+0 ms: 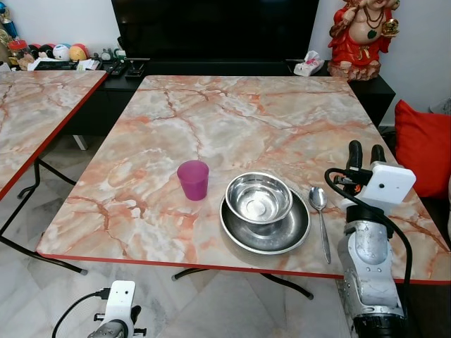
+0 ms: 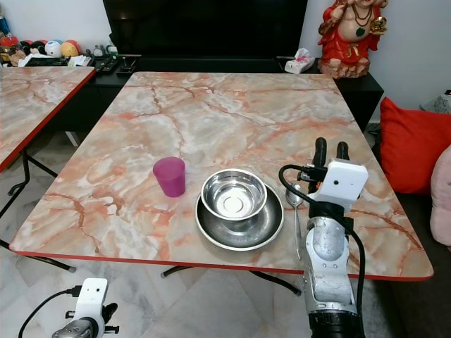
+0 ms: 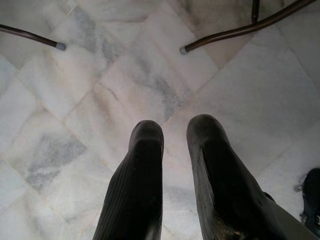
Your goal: Setting the table
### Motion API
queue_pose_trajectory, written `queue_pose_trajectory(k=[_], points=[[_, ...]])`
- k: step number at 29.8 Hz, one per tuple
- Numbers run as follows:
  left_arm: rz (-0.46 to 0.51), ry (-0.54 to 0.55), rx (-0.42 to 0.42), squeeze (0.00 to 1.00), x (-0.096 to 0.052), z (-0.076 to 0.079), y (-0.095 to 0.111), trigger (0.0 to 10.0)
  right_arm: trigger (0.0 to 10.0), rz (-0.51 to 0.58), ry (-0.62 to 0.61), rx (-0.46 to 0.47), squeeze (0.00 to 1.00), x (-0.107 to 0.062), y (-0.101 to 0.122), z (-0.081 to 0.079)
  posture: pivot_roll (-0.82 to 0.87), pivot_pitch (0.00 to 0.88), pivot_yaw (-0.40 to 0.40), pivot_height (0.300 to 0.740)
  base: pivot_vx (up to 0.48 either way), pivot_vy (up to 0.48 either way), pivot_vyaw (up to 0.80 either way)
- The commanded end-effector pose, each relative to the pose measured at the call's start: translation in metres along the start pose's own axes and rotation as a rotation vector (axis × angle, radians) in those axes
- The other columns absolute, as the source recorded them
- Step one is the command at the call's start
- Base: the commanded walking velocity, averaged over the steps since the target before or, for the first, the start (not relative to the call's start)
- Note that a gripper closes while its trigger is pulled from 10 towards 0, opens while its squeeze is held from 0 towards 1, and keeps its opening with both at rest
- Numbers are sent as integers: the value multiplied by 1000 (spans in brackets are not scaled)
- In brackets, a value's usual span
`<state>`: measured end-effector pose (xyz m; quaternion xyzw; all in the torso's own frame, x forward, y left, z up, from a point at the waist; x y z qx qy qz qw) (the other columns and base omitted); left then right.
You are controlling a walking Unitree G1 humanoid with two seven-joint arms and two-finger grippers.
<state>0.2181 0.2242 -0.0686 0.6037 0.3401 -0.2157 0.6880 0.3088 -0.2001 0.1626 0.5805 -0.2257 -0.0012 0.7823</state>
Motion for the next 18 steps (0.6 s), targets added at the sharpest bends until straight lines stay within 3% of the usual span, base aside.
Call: queue_pose_trajectory(k=[1,18], points=[[-9,15,-7,0,-1,-5,-2,10000,10000,10,-7,19,0,1,3,-2,-4,0,28,740,0,390,0],[-22,22,-23,0,-2,-5,-7,10000,10000,37,-29,22,0,5,9,0,9,0,26,740,0,391,0]])
Point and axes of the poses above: a point about 5 cm out from each wrist's last joint towards the gripper, its own x axis pointing out of the wrist towards the gripper, its own y axis along the axis of the wrist's last joint, z = x × y, the point moved 1 cm from there along x, pointing out of the wrist towards the gripper, and after that the axes turned 14 degrees about -x, right-handed, at the moved point
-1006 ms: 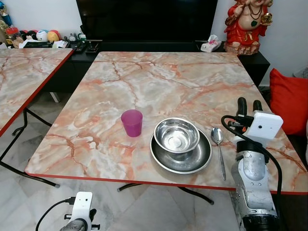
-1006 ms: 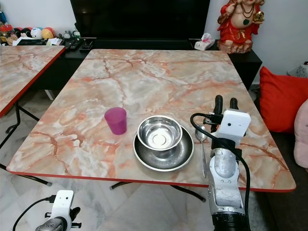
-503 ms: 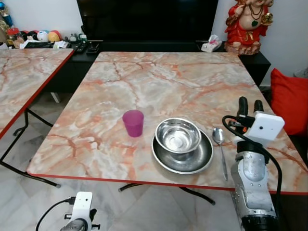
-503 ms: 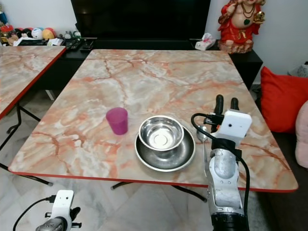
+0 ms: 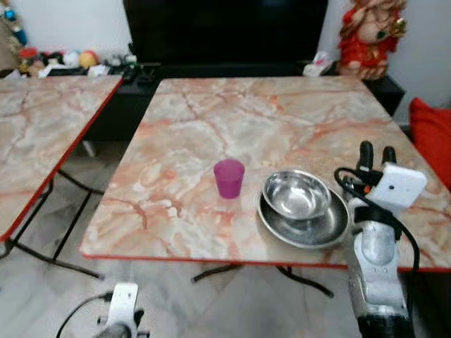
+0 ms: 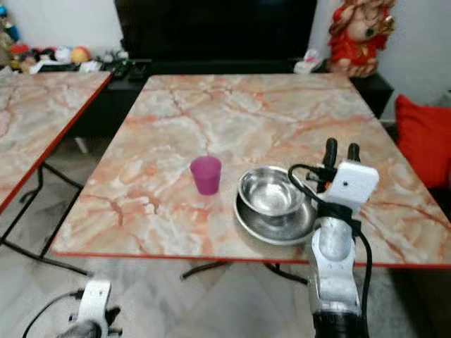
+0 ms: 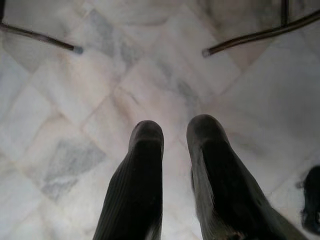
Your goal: Setting the table
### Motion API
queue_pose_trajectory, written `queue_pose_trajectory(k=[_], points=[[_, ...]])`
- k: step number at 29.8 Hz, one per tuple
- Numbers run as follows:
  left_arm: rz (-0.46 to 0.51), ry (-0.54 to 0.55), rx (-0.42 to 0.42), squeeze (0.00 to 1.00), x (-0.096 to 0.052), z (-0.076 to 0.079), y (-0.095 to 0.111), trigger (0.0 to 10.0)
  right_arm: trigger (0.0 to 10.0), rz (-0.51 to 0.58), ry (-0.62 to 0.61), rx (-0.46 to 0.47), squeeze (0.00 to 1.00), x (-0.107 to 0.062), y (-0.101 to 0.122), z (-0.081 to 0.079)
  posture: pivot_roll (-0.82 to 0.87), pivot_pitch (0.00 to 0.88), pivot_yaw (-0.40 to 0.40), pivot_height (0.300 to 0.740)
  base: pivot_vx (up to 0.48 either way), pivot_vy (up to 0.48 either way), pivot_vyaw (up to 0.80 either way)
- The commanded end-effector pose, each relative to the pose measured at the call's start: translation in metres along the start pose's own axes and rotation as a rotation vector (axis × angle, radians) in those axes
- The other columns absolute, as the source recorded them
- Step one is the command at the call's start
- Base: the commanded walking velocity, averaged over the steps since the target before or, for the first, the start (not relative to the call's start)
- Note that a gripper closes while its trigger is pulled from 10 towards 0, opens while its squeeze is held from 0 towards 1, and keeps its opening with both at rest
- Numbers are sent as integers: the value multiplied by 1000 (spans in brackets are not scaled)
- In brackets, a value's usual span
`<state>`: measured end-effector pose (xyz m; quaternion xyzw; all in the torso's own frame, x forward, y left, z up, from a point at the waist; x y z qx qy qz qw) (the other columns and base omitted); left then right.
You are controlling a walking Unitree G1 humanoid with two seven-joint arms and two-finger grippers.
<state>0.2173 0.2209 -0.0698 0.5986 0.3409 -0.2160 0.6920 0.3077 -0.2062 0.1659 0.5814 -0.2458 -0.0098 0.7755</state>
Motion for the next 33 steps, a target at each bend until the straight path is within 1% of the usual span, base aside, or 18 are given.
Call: queue_pose_trajectory(k=[1,14,21,33], points=[[-19,26,-11,0,-2,-8,-5,10000,10000,32,15,17,0,3,9,-7,10,0,25,740,0,394,0],[-19,25,-17,0,-2,-8,-6,10000,10000,60,12,25,0,4,15,-8,8,0,24,740,0,395,0],[-21,25,-19,0,-2,-8,-7,10000,10000,71,22,35,0,4,19,-13,8,0,27,740,0,398,0],[-21,25,-19,0,-2,-7,-7,10000,10000,69,28,36,0,4,20,-16,7,0,27,740,0,396,0]])
Point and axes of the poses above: a point about 5 cm out from each wrist's last joint towards the gripper, its own x axis pointing out of the wrist towards the gripper, its own y axis along the axis of the wrist's last joint, z = x × y, the point moved 1 cm from there along x, pointing out of the wrist towards the gripper, and after that the axes turned 14 degrees about -x, right-handed, at the moved point
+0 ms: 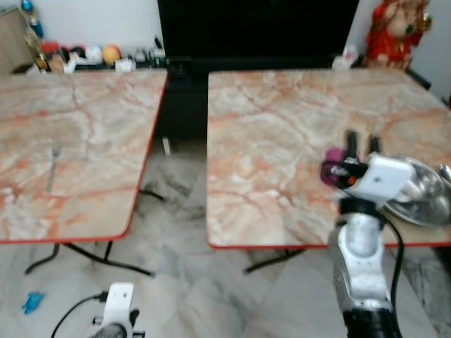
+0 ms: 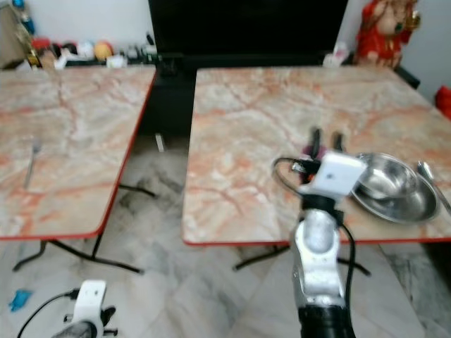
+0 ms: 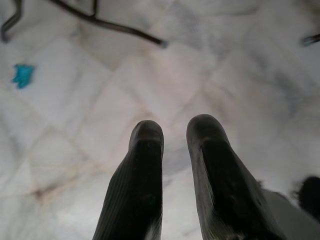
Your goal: Setting the table
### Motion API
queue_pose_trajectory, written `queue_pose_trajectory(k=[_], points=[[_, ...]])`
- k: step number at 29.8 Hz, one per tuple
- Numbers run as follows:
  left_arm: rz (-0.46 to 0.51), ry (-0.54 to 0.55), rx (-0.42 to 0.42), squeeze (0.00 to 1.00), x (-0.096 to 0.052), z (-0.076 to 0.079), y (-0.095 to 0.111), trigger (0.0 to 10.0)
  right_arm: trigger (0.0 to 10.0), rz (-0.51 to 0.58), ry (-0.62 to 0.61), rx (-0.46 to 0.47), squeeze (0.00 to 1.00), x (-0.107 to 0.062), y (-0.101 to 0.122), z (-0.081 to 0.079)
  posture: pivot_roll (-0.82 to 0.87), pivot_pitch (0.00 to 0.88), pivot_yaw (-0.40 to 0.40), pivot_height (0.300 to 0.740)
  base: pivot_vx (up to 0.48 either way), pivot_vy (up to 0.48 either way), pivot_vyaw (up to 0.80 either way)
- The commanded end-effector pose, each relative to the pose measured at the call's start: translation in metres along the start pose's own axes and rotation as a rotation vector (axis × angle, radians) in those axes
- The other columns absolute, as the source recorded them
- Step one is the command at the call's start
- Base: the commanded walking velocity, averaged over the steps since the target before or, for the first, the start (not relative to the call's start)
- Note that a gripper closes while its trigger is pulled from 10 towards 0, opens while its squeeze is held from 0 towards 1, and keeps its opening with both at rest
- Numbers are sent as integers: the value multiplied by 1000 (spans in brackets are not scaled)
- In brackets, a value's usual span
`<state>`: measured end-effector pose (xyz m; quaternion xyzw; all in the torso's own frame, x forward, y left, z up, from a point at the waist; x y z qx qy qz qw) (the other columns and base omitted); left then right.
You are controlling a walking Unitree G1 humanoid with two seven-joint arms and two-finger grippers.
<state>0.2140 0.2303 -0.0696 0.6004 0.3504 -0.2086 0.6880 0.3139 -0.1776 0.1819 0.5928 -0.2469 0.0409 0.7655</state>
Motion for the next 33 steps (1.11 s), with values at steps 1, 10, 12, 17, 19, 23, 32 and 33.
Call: queue_pose_trajectory(k=[1,10,12,17,19,23,32,33], points=[[-20,0,-18,0,-1,3,-7,10000,10000,-7,-22,-19,0,0,-2,9,6,0,27,740,0,394,0],[-20,-1,-21,0,-1,3,-7,10000,10000,-14,-9,-14,0,-1,-3,4,8,0,26,740,0,397,0],[-20,0,-21,0,-1,3,-7,10000,10000,-15,-7,-14,0,-1,-3,4,8,0,26,740,0,398,0],[-21,3,-22,0,-1,2,-7,10000,10000,-20,-2,-15,0,-1,-4,3,8,0,25,740,0,395,0],[-21,4,-22,0,-1,2,-8,10000,10000,-23,0,-15,0,-1,-4,3,12,0,24,740,0,394,0],[-20,5,-25,0,-1,2,-7,10000,10000,-29,3,-11,0,-1,-5,0,15,0,23,740,0,394,0],[-18,7,-27,0,-1,2,-7,10000,10000,-29,11,-8,0,0,-5,0,16,0,21,740,0,396,0],[-19,7,-28,0,-1,2,-8,10000,10000,-30,12,-8,0,0,-5,-1,15,0,21,740,0,390,0]])
Point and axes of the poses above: a point about 5 cm out from each wrist's last joint towards the gripper, its own x axis pointing out of the wrist towards the gripper, its own y axis along the axis of the wrist's last joint, z = x × y, the point moved 1 cm from there along x, pointing out of the wrist towards the gripper, and after that the axes turned 14 degrees about -x, right-handed, at the moved point
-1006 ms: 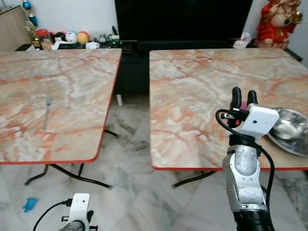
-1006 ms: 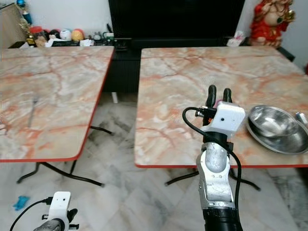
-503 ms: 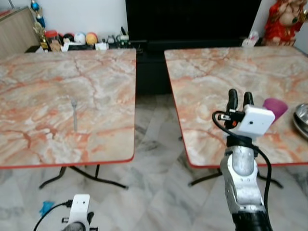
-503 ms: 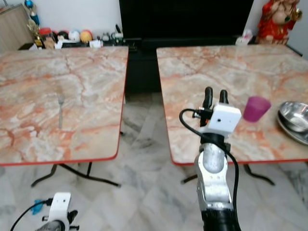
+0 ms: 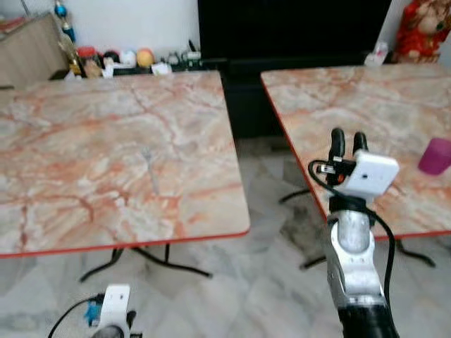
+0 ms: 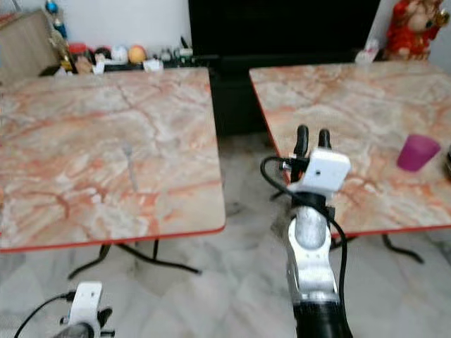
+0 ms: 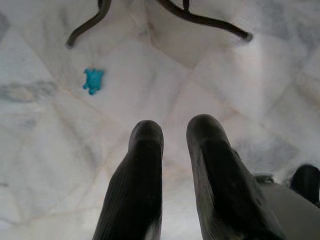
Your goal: Setting the table
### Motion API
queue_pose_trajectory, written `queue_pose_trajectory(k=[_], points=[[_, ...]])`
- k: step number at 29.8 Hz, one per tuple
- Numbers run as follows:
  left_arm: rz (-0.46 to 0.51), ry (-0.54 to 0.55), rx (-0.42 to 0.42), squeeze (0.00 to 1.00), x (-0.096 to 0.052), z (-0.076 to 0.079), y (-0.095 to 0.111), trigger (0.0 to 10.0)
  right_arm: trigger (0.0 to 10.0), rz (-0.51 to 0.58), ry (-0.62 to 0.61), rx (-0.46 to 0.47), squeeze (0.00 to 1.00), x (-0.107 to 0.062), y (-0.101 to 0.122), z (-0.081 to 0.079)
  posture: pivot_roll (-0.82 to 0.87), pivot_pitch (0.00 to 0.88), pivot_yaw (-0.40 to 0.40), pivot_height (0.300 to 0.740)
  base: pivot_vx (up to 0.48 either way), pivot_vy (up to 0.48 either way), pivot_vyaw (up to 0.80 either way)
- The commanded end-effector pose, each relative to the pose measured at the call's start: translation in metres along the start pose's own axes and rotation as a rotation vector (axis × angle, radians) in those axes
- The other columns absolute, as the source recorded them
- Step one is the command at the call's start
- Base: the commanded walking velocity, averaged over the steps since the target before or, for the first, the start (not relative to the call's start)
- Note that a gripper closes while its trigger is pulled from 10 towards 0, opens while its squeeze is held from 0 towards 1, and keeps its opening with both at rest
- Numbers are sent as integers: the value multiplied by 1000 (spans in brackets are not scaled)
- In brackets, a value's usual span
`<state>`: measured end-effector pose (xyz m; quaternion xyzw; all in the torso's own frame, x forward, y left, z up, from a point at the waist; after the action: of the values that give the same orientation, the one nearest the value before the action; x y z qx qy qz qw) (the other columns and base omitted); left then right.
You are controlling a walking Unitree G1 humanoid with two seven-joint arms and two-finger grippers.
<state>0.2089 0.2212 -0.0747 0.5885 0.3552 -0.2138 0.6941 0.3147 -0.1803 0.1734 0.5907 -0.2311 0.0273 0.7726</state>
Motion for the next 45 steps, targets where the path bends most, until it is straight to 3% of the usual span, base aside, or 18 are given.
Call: queue_pose_trajectory(k=[1,9,26,45], points=[[0,16,-6,0,0,-6,1,10000,10000,9,1,9,0,2,4,-1,15,0,21,740,0,394,0],[3,16,-5,0,0,-6,2,10000,10000,37,40,6,0,1,7,-7,20,0,19,740,0,375,166],[13,14,8,0,0,-4,4,10000,10000,39,57,20,0,0,8,-10,23,0,18,740,0,0,738],[19,1,6,0,1,0,6,10000,10000,7,56,29,0,0,3,-10,24,0,16,740,0,0,0]])
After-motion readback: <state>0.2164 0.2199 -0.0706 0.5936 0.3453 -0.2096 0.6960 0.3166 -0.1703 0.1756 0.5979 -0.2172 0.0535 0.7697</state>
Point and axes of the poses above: a point about 5 cm out from each wrist's last joint towards the gripper, its own x axis pointing out of the wrist towards the gripper, its own y axis along the axis of the wrist's last joint, z = x × y, the point moved 1 cm from there along x, pointing out of the wrist towards the gripper, and after that the axes turned 14 degrees about -x, right-handed, at the moved point
